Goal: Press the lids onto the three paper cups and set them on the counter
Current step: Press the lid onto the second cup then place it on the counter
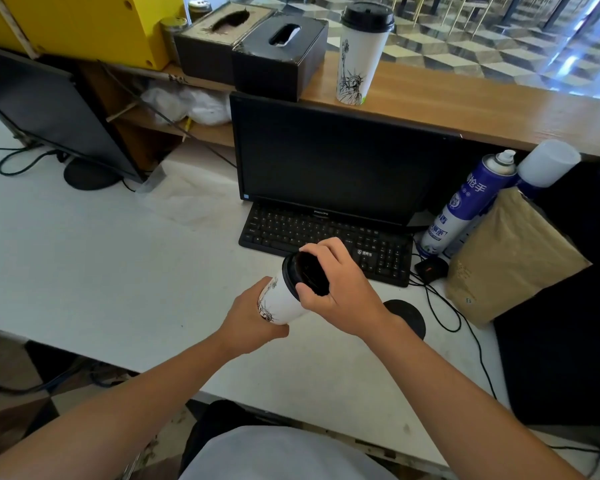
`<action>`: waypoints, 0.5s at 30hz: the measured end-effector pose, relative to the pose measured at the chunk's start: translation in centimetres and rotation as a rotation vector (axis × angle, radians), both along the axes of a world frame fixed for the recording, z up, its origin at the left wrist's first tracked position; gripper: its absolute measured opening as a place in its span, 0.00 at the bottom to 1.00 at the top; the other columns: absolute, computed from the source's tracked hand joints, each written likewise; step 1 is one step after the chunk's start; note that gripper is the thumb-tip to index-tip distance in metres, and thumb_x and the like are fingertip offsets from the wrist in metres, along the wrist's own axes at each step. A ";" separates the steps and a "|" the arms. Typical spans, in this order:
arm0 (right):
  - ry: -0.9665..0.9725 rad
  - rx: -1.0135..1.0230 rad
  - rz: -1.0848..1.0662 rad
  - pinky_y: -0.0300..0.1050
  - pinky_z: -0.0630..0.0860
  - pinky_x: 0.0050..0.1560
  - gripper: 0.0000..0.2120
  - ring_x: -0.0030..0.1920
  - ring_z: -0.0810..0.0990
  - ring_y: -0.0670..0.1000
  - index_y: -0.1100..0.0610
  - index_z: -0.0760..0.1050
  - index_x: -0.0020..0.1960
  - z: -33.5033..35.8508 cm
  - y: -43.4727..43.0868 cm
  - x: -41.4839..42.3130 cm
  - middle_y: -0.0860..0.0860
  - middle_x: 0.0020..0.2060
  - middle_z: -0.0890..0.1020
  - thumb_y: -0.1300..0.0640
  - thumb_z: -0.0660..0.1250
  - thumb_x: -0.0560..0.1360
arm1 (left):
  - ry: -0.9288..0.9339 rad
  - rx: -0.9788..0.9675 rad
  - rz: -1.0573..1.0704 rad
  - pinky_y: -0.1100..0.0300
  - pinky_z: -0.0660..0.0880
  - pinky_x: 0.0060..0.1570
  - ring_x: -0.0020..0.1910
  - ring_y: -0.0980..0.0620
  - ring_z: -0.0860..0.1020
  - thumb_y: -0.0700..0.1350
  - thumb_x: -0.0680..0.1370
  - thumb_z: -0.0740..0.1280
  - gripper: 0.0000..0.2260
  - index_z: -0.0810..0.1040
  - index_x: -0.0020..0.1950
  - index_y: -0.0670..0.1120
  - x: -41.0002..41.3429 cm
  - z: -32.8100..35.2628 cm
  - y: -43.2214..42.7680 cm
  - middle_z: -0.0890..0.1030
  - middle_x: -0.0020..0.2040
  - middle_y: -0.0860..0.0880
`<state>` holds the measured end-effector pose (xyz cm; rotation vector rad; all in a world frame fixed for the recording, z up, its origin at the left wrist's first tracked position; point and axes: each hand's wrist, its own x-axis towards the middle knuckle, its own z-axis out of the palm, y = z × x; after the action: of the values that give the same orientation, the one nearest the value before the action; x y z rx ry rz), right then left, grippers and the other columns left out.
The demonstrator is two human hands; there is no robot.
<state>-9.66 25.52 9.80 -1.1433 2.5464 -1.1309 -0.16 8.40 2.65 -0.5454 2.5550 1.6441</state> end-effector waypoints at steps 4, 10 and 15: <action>-0.019 -0.006 -0.022 0.44 0.80 0.53 0.29 0.56 0.73 0.46 0.53 0.71 0.67 0.0 -0.2 0.2 0.46 0.59 0.69 0.40 0.63 0.71 | 0.023 -0.021 0.042 0.51 0.84 0.42 0.47 0.51 0.82 0.40 0.63 0.80 0.26 0.74 0.55 0.54 0.1 -0.1 0.2 0.82 0.47 0.53; -0.375 -0.240 -0.156 0.36 0.79 0.53 0.38 0.61 0.71 0.37 0.45 0.65 0.74 -0.6 -0.9 1.6 0.43 0.63 0.67 0.43 0.74 0.67 | 0.108 0.040 0.082 0.54 0.84 0.47 0.54 0.51 0.82 0.46 0.64 0.82 0.32 0.72 0.64 0.56 0.3 -0.5 0.2 0.82 0.55 0.54; -0.824 -0.454 -0.243 0.60 0.75 0.68 0.43 0.69 0.75 0.47 0.38 0.63 0.76 -4.0 -0.9 2.9 0.42 0.69 0.76 0.38 0.78 0.65 | 0.103 0.147 0.042 0.50 0.83 0.52 0.55 0.54 0.81 0.46 0.71 0.78 0.31 0.67 0.68 0.57 0.4 -0.5 1.3 0.79 0.59 0.56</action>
<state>-6.78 24.67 5.81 -0.2763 1.8453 -1.8180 0.22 9.68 2.12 -0.5191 2.4794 1.9028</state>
